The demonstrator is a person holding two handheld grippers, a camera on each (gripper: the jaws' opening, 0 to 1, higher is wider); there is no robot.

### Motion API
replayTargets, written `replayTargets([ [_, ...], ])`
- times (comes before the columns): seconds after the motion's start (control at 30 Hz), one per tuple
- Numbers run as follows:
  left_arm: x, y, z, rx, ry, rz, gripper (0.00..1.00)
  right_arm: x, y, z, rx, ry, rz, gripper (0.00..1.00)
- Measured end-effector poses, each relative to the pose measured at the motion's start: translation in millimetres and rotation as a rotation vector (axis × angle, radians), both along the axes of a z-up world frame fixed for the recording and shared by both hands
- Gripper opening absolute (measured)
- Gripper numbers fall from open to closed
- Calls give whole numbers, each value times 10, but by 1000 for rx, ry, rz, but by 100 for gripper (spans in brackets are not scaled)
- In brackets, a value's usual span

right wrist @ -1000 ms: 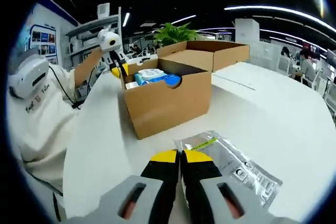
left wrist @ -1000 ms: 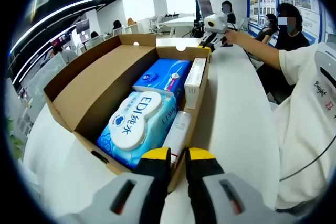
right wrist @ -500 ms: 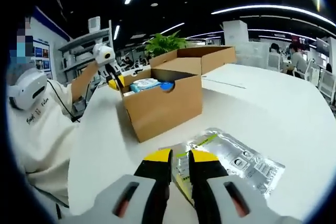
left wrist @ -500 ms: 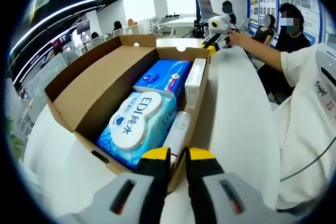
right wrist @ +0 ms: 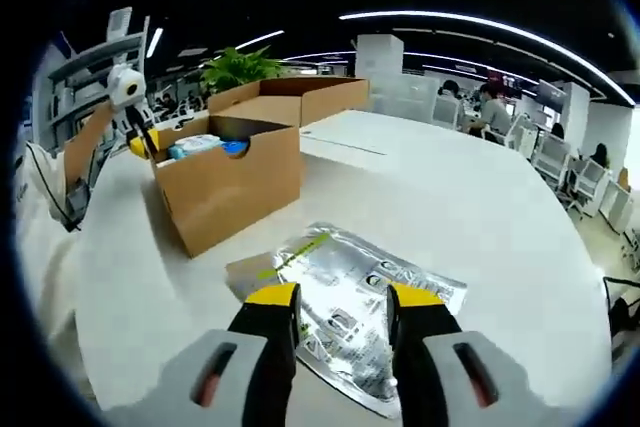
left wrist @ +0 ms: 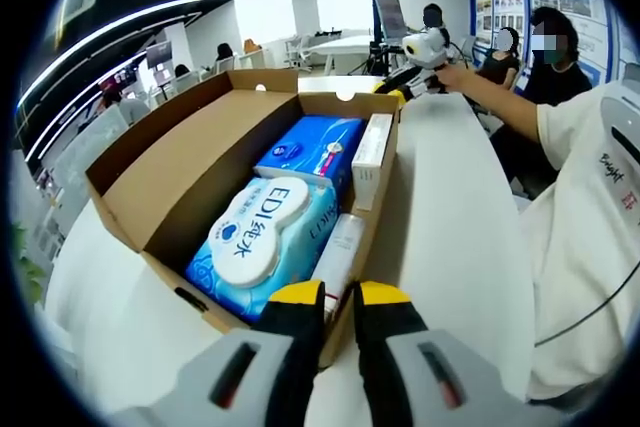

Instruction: Operate the shoe box by opening the lid, removing the specified soft item, and placing it in the target area until the item is outside and the box remains undamaged.

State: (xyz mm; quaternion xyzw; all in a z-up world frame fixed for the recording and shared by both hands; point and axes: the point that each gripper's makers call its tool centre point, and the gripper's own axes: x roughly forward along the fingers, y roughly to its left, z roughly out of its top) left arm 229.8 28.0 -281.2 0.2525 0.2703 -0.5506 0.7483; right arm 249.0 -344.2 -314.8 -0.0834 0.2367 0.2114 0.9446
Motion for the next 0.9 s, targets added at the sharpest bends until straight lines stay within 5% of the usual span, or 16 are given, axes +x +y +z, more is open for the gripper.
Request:
replayTargets([
  [0.2,-3,0,1,-2,-6,0,12,-4,46,25,26,-2,-80,56],
  [0.47,-2,-1,3,-7,-7,1,12,-26,-73,-42,33,21,-203,63],
  [0.9,-1,0,0,-8,-1,2,12,-31,-84,-234,-23,50,-254,62],
])
